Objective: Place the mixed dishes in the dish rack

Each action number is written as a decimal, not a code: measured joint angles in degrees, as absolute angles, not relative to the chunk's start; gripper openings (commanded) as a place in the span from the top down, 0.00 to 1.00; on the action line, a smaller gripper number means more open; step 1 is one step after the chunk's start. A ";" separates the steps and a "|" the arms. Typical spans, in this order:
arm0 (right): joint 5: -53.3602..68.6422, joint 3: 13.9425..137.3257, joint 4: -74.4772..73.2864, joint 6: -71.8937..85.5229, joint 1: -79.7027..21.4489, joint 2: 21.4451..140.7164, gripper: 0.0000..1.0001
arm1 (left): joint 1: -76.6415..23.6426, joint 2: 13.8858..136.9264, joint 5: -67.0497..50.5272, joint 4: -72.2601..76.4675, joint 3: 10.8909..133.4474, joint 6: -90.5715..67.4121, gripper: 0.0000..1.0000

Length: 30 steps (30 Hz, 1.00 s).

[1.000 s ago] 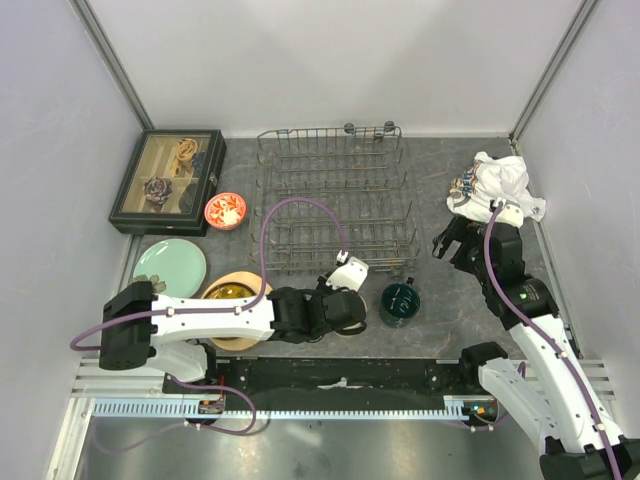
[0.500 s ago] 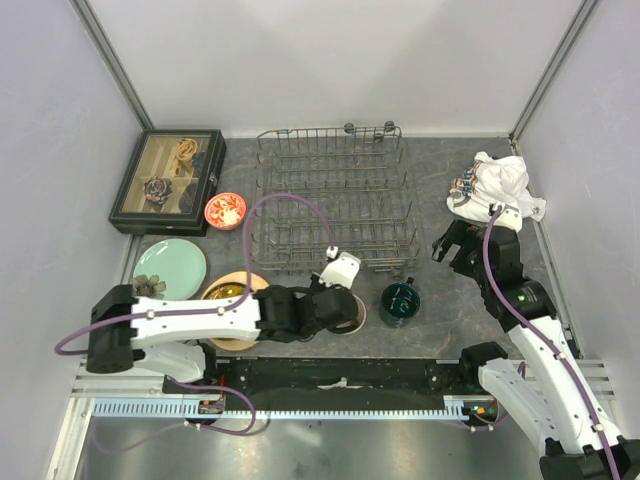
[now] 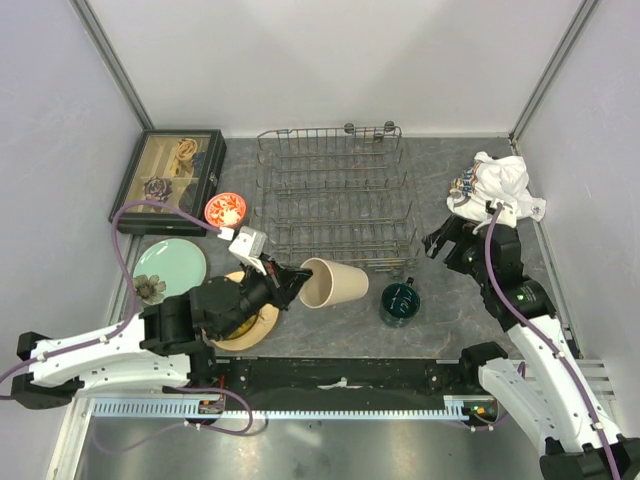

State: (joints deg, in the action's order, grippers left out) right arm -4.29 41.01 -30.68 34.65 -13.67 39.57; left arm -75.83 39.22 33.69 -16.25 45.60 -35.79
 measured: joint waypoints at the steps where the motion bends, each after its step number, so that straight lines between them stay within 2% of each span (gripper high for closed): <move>1: -3.49 41.01 -30.09 34.94 -13.67 39.75 0.02 | -75.40 39.18 33.12 -15.25 44.69 -35.75 0.99; 6: 3.09 41.01 -25.87 37.76 -13.67 40.12 0.02 | -70.57 41.32 28.34 -10.15 42.37 -35.57 0.99; 16: 11.79 40.95 -18.35 43.53 -13.45 42.85 0.02 | -47.16 50.61 5.76 3.73 42.30 -36.34 0.99; 20: 19.66 36.67 -6.74 51.77 -11.33 43.20 0.02 | -41.56 53.58 -2.02 10.17 42.04 -38.98 0.99; 23: 25.06 28.97 6.33 61.25 -9.91 43.53 0.02 | -38.81 54.59 -6.39 16.69 39.59 -42.15 0.98; 30: 30.04 20.75 25.69 77.73 -9.47 46.41 0.02 | -38.00 57.01 -10.11 24.38 36.36 -46.61 0.98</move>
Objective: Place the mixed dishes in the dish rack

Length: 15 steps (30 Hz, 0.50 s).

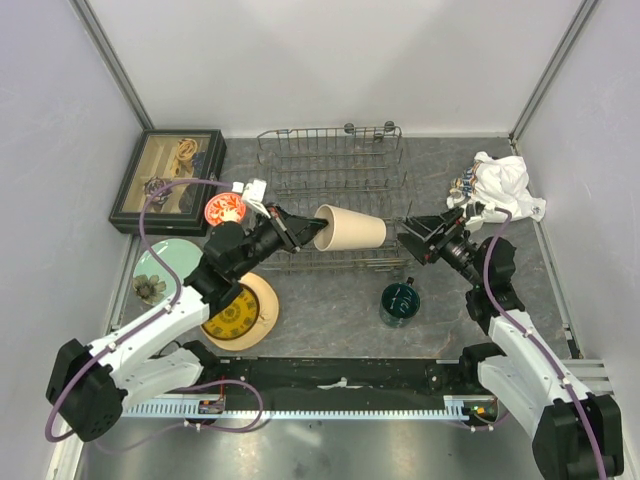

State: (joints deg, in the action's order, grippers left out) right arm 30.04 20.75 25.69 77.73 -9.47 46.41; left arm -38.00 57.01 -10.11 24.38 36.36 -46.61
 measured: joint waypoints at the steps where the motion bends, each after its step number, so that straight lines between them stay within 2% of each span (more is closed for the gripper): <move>1: 30.15 20.75 27.75 79.07 -9.47 46.37 0.02 | -38.00 57.54 -10.26 25.19 36.36 -46.98 0.98; 7: 29.67 20.75 37.47 85.36 -9.47 46.02 0.02 | -38.00 62.41 -10.63 31.09 36.38 -49.10 0.98; 15: 28.60 20.75 40.84 88.49 -9.47 46.92 0.02 | -38.06 68.99 -10.63 35.46 38.04 -51.24 0.98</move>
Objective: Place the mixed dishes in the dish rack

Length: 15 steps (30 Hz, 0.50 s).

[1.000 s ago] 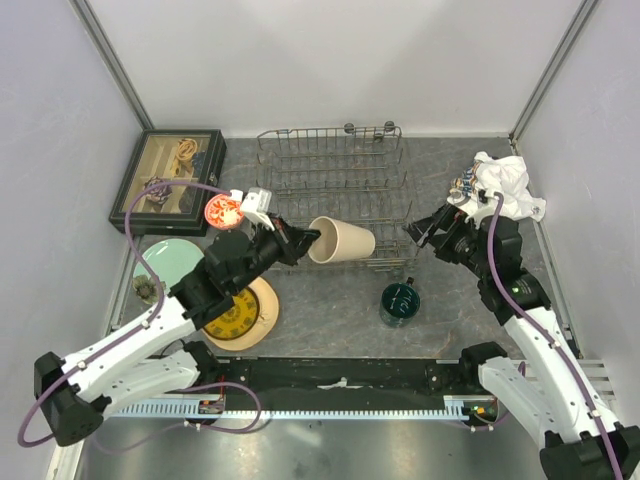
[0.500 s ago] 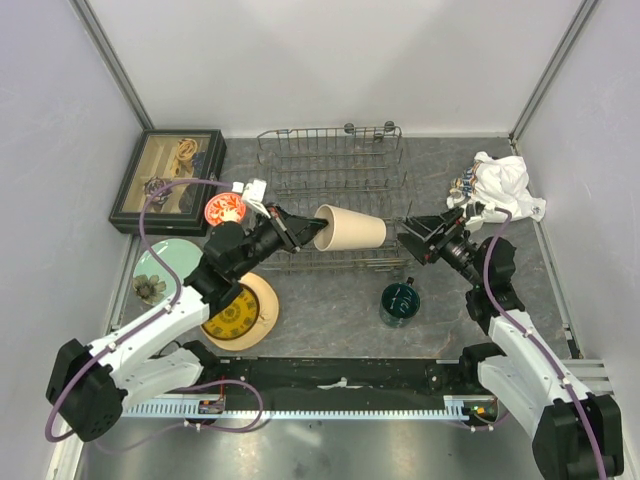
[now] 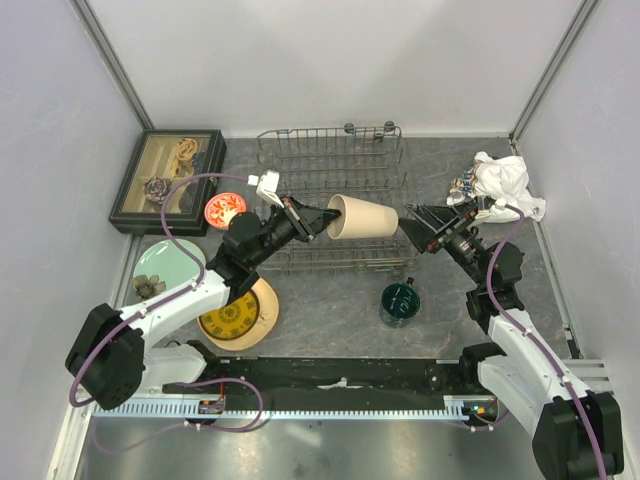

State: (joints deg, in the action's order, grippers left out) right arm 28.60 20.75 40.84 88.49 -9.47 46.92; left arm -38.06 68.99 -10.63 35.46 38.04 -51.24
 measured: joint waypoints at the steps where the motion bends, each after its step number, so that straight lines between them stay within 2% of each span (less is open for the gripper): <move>1: 28.47 20.75 40.84 88.60 -9.47 47.03 0.02 | -38.06 69.28 -10.63 36.14 38.22 -51.57 0.98; 15: 27.88 18.98 44.31 90.96 -10.04 49.87 0.02 | -39.33 71.44 -10.68 41.95 39.86 -54.35 0.98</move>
